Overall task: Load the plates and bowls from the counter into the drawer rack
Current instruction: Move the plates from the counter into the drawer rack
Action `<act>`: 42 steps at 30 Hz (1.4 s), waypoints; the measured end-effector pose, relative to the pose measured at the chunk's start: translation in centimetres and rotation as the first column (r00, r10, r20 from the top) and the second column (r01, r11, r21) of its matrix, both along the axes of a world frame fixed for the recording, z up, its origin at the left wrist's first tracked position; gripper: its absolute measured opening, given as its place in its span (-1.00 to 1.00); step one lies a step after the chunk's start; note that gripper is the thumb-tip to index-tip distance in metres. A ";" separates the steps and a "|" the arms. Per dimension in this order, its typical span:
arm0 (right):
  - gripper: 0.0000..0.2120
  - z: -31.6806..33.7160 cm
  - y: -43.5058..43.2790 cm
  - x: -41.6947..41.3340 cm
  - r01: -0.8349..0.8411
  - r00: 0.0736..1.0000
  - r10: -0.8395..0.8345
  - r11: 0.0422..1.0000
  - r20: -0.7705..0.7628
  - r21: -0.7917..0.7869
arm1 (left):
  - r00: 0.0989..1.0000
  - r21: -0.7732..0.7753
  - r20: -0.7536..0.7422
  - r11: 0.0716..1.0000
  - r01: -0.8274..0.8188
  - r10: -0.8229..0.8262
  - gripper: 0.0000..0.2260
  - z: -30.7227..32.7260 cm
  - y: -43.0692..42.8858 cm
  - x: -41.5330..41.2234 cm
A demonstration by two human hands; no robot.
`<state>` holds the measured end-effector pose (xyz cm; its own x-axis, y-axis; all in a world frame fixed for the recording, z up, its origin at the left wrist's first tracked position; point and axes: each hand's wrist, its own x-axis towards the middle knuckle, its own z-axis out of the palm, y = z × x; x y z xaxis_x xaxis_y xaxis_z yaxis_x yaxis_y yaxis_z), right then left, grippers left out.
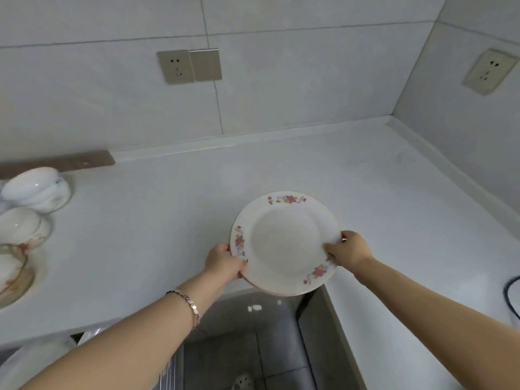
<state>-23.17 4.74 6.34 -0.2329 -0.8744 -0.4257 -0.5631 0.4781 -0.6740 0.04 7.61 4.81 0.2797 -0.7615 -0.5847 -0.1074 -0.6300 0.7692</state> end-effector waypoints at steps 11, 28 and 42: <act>-0.82 -0.7 10.9 18.8 -0.285 0.958 0.285 0.958 -0.012 0.045 | 0.981 0.009 0.081 0.984 -0.180 0.179 -0.64 -0.9 15.9 18.1; -0.69 -10.7 25.9 46.3 -0.330 0.944 0.312 0.889 0.109 0.317 | 0.972 0.197 0.083 0.952 -0.234 0.222 -0.73 -6.7 32.5 45.5; -0.80 -25.7 27.2 60.7 -0.276 0.958 0.279 0.834 0.067 0.478 | 0.966 0.443 0.247 0.879 -0.179 0.073 -0.62 -20.8 31.0 59.6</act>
<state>37.57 31.93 -19.36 -0.0145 -0.5912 -0.8064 -0.7237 0.5627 -0.3995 59.66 38.64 -15.95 0.5148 -0.3727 -0.7720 -0.1327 -0.9244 0.3577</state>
